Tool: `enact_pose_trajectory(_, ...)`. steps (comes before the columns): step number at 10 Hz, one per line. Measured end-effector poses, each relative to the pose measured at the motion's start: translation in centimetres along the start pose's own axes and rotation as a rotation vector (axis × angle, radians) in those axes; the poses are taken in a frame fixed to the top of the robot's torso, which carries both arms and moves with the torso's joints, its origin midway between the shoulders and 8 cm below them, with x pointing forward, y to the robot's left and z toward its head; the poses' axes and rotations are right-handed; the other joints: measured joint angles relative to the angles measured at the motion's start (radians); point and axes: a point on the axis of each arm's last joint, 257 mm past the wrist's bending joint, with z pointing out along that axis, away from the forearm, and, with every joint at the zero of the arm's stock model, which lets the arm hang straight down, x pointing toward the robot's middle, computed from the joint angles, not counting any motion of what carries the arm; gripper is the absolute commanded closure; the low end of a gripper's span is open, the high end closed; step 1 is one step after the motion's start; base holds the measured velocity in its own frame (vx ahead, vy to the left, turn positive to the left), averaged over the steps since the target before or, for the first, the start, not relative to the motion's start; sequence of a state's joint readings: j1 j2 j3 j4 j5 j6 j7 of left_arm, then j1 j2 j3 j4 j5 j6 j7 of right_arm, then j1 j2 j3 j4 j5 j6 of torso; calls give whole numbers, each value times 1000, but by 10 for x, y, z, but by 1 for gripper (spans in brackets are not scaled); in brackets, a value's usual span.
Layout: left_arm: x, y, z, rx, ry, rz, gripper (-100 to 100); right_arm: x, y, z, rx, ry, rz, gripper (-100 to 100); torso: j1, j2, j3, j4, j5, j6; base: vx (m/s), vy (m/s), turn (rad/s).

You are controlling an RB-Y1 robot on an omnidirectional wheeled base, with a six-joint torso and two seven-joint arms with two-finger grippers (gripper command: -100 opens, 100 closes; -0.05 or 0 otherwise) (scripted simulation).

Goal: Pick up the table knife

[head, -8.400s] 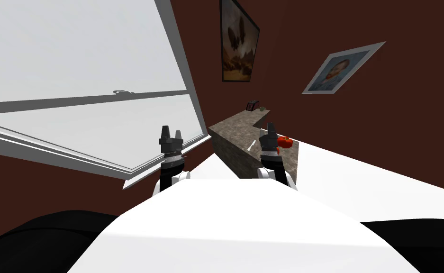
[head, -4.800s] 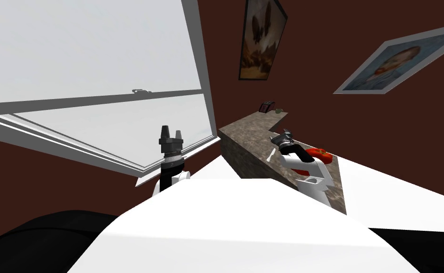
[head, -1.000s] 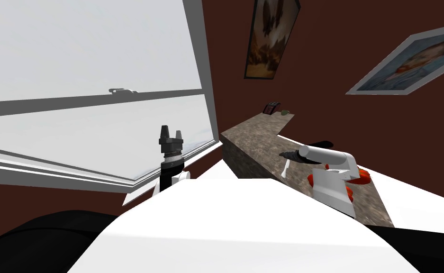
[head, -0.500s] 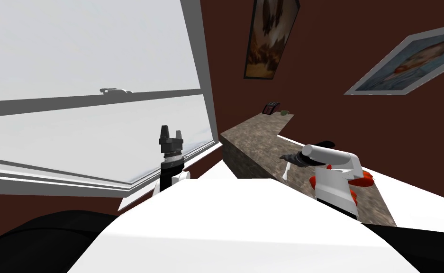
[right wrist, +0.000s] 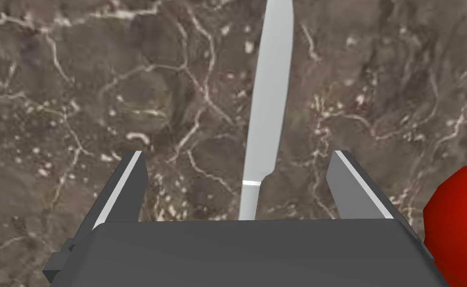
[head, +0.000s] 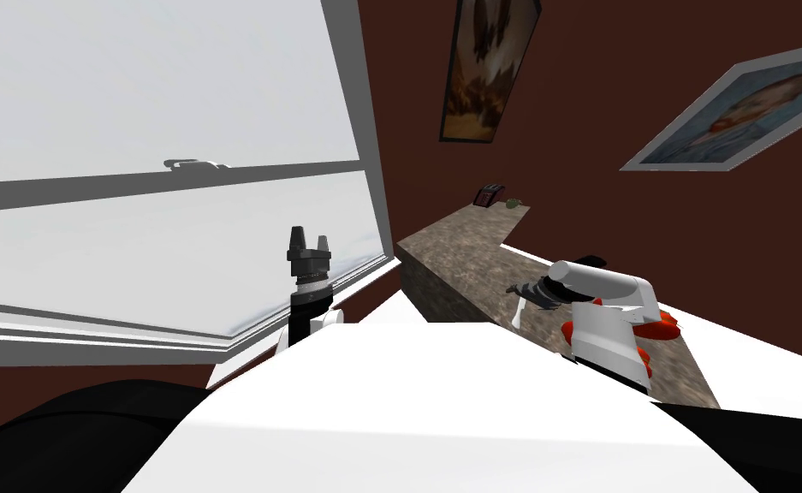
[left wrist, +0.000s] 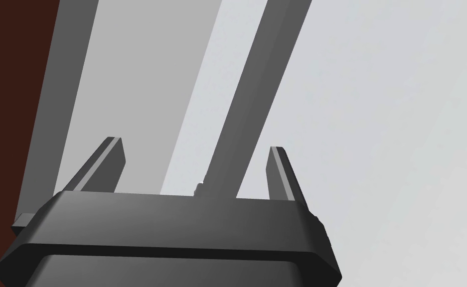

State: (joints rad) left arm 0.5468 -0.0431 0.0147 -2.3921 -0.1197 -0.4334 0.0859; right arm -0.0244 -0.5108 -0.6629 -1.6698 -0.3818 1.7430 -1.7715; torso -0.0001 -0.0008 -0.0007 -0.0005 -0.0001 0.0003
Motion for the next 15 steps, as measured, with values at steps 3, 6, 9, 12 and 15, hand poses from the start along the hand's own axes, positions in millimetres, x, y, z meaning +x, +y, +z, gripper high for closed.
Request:
enact_pose_trajectory(3, 0, 0, 0, 0, 0, 0, 0, -17, 5, 0, -6, -81, 44, -100, 0, 0, 0, 0, 0, 0, 20, 3, -22)
enact_pose_trajectory(6, 0, 0, 0, 0, 0, 0, 0, -36, 11, 0, -17, -169, 82, -100, 0, 1, 1, 0, 0, 0, 5, 5, -16)
enact_pose_trajectory(9, 0, 0, 0, 0, 0, 0, 0, -48, 13, -1, -26, -220, 97, 0, 0, 2, 1, 0, 0, 0, 1, 1, -4)
enact_pose_trajectory(12, 0, 0, 0, 0, 0, 0, 0, -52, 14, 10, -25, -223, 92, -100, 1, 1, 1, 0, 0, 0, 13, 14, -43)
enact_pose_trajectory(15, 0, 0, 0, 0, 0, 0, 0, -53, 14, 22, -24, -221, 83, 100, 1, 1, 1, 0, 0, 0, 6, 7, -18)
